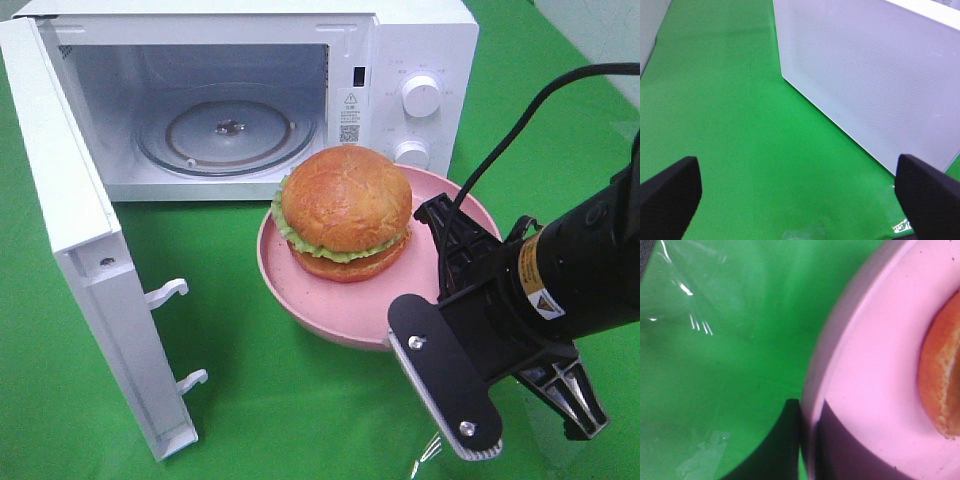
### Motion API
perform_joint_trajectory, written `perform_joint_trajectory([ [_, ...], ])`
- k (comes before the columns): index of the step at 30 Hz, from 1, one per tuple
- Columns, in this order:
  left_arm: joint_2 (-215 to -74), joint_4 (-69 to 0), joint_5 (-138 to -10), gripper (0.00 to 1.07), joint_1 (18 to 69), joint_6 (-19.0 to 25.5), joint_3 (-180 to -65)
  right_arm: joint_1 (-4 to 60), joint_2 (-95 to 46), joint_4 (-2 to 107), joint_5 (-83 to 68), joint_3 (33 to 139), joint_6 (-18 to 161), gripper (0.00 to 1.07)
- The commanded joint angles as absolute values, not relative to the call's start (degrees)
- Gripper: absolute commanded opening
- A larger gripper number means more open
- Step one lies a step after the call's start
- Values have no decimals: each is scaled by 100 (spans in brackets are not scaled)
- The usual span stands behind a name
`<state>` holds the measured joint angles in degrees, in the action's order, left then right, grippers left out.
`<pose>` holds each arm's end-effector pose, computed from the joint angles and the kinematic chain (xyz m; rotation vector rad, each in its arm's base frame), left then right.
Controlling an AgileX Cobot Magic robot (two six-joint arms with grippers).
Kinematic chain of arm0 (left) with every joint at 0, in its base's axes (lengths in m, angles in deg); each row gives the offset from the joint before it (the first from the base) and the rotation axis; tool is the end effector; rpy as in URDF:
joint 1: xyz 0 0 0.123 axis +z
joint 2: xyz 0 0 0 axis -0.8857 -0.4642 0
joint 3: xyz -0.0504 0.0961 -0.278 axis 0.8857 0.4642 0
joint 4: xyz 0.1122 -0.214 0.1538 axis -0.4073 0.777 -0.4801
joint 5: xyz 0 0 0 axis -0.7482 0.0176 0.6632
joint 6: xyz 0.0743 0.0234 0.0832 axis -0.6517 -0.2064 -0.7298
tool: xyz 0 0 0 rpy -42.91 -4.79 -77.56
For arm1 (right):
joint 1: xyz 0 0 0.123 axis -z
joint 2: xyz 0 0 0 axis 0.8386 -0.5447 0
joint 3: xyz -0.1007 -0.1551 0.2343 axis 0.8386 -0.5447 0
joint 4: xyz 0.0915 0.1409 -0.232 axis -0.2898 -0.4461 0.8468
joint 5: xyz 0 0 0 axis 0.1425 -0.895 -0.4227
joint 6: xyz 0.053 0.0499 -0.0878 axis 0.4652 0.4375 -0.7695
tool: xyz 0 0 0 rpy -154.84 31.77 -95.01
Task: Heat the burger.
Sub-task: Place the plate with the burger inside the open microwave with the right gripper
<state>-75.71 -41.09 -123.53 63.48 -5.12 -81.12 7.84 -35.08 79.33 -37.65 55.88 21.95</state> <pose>0.0315 -0.0132 0.2852 0.2012 2.0159 -0.0209 0.1983 0.1941 0.1659 -2.3641 1.2479 -0.4352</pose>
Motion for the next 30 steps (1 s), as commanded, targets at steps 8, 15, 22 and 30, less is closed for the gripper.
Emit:
perform_joint_trajectory([
  [8,-7473,-4086,-12278,98,6314,-506,-8106,1695,-3445,6111,-3473,5617,-612,0],
  [15,-7473,-4086,-12278,98,6314,-506,-8106,1992,-3445,5658,-3473,5617,-1093,0],
  [22,-7473,-4086,-12278,98,6314,-506,-8106,1992,-3456,5899,-3318,5645,-1013,0],
  [30,-7473,-4086,-12278,98,6314,-506,-8106,1992,-3783,5939,-3508,6178,-939,0],
])
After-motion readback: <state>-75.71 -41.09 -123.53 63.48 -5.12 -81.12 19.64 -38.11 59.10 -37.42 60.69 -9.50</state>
